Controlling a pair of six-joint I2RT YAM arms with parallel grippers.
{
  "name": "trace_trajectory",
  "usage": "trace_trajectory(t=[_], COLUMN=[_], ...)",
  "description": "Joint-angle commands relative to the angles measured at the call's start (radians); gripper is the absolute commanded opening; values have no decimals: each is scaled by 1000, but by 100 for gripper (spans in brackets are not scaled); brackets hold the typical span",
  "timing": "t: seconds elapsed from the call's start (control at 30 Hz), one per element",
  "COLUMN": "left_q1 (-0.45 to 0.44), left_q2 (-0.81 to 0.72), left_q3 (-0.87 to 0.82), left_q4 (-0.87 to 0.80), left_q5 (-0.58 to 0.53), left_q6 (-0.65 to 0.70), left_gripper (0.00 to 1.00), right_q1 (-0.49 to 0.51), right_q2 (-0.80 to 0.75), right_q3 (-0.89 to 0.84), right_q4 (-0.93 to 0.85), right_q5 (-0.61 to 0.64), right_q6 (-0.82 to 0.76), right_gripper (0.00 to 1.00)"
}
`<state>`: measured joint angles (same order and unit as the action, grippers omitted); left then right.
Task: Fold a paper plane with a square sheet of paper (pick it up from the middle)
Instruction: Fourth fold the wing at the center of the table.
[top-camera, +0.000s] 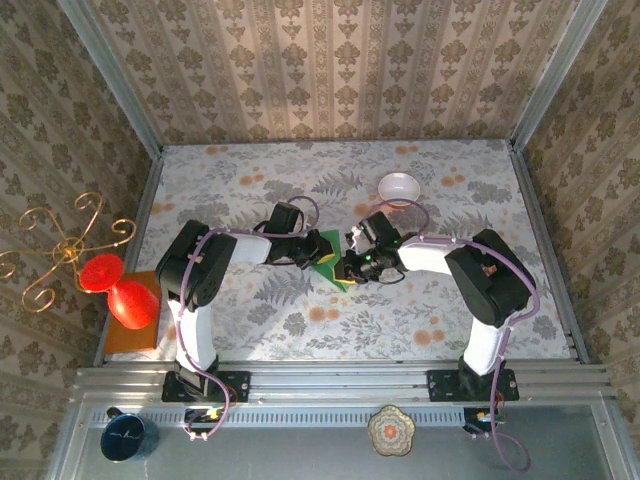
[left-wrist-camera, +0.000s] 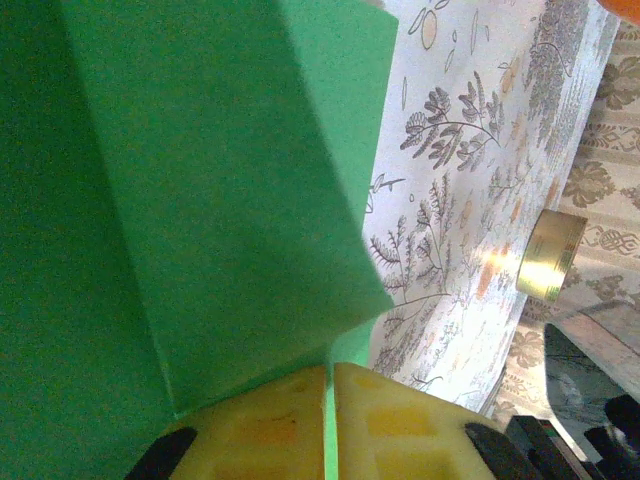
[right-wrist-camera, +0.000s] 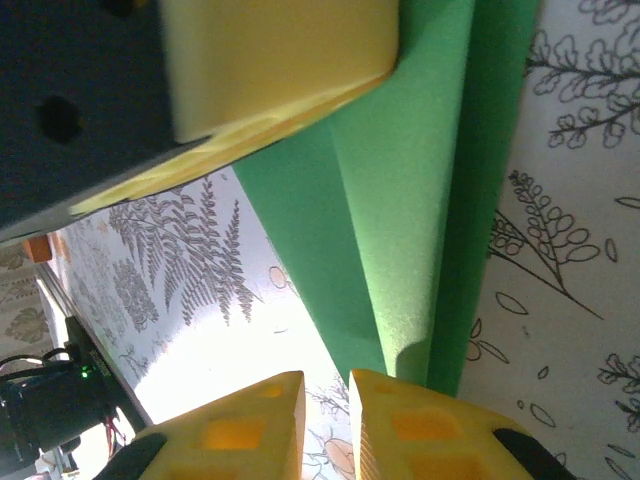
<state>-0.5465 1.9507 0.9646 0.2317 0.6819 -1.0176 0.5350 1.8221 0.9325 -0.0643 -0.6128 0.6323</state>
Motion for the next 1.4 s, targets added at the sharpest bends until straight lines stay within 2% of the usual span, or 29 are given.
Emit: trace_trajectory(t=[0.0,0.67,0.8,1.03,1.37], left_q1=[2,3,12,36,0], left_q2=[-21,1,-43,-143,-73], left_q3=[-2,11,12,-6,44], left_q4=[1,-20,-48,-150,-161], left_q5=[19,14,2,-82,-53], left_q6=[-4,8,30,101,120], left_gripper=[13,13,13,12,11], right_q1=[6,8,7,-2,-4], right_q2=[25,67,67,47,49], right_q3=[-3,-9,-8,-8,3], right_q4=[-17,-22,-56,-102,-104], right_q5=[-17,-8,9,18,19], right_q6=[10,12,-6,-55,-54], right_gripper=[22,22,21,21,21])
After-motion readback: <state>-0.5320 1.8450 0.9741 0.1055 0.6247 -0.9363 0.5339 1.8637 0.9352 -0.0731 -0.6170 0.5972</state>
